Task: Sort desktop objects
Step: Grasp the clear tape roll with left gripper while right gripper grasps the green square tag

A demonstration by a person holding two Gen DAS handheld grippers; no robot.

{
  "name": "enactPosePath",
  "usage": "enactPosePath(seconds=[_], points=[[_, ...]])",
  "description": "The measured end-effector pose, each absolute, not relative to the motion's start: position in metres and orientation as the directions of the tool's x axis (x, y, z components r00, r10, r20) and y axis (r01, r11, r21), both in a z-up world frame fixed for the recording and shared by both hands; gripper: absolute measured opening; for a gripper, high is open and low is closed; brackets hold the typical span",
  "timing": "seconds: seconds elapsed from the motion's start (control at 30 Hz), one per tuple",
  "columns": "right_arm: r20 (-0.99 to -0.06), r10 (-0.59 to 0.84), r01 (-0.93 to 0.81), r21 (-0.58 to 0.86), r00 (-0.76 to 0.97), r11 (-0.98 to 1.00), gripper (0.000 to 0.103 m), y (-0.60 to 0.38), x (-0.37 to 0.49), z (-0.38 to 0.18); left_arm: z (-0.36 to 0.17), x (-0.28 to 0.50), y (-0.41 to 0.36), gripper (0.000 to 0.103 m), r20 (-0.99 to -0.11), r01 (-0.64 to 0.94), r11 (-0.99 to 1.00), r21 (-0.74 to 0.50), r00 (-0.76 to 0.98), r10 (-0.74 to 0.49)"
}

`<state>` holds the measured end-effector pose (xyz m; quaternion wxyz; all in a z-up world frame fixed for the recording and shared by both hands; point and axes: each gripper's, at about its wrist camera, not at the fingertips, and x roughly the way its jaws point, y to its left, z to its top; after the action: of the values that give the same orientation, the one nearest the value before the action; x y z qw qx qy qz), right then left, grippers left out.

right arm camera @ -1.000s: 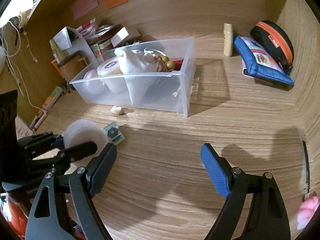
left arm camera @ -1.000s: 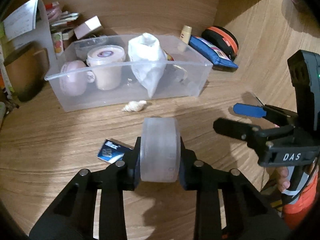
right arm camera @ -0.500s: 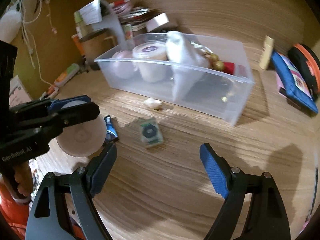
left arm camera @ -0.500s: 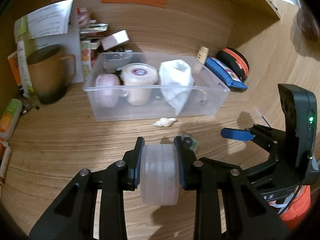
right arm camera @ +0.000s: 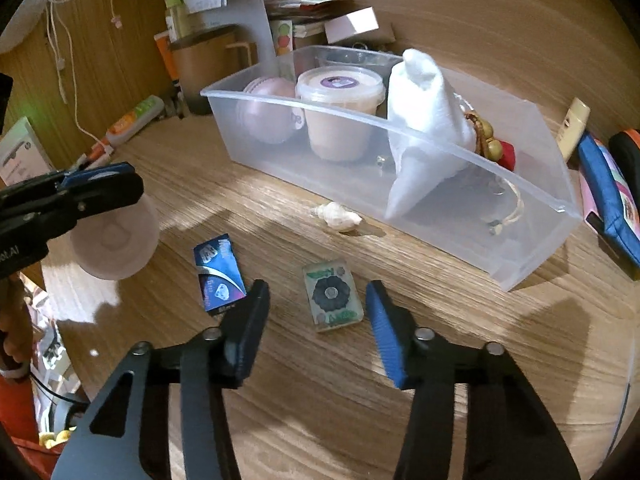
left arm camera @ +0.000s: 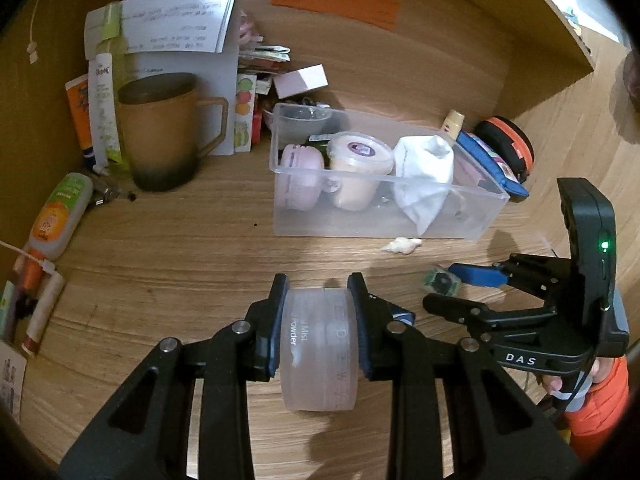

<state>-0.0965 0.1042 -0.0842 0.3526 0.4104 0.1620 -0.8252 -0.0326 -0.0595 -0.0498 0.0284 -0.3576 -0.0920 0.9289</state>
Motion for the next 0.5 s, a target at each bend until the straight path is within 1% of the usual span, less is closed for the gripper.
enactPosePath(seconds=[0.03, 0.1, 0.13, 0.17, 0.3, 0.5], points=[[-0.794, -0.442, 0.716, 0.012, -0.417, -0.698, 0.039, 0.102, -0.097, -0.086, -0.05, -0.033, -0.06, 0.029, -0.66, 0.013, -0.982, -0.191, -0.742, 0.119], [-0.795, -0.433, 0.717, -0.004, -0.425, -0.697, 0.031, 0.101, -0.096, -0.089, -0.05, -0.034, -0.06, 0.029, -0.659, 0.014, -0.982, -0.187, -0.744, 0.115], [-0.794, -0.431, 0.717, -0.009, -0.429, -0.697, 0.028, 0.1, -0.096, -0.089, -0.05, -0.035, -0.059, 0.029, -0.658, 0.013, -0.982, -0.186, -0.744, 0.115], [-0.794, -0.435, 0.718, -0.002, -0.425, -0.696, 0.022, 0.101, -0.097, -0.089, -0.049, -0.036, -0.059, 0.029, -0.656, 0.011, -0.982, -0.188, -0.746, 0.117], [-0.782, -0.452, 0.705, 0.023, -0.429, -0.709, 0.022, 0.107, -0.098, -0.084, -0.045, -0.038, -0.058, 0.029, -0.65, 0.009, -0.983, -0.184, -0.751, 0.115], [-0.739, -0.5, 0.684, 0.072, -0.452, -0.726, 0.022, 0.125, -0.095, -0.066, -0.041, -0.042, -0.056, 0.029, -0.646, 0.015, -0.98, -0.198, -0.754, 0.119]])
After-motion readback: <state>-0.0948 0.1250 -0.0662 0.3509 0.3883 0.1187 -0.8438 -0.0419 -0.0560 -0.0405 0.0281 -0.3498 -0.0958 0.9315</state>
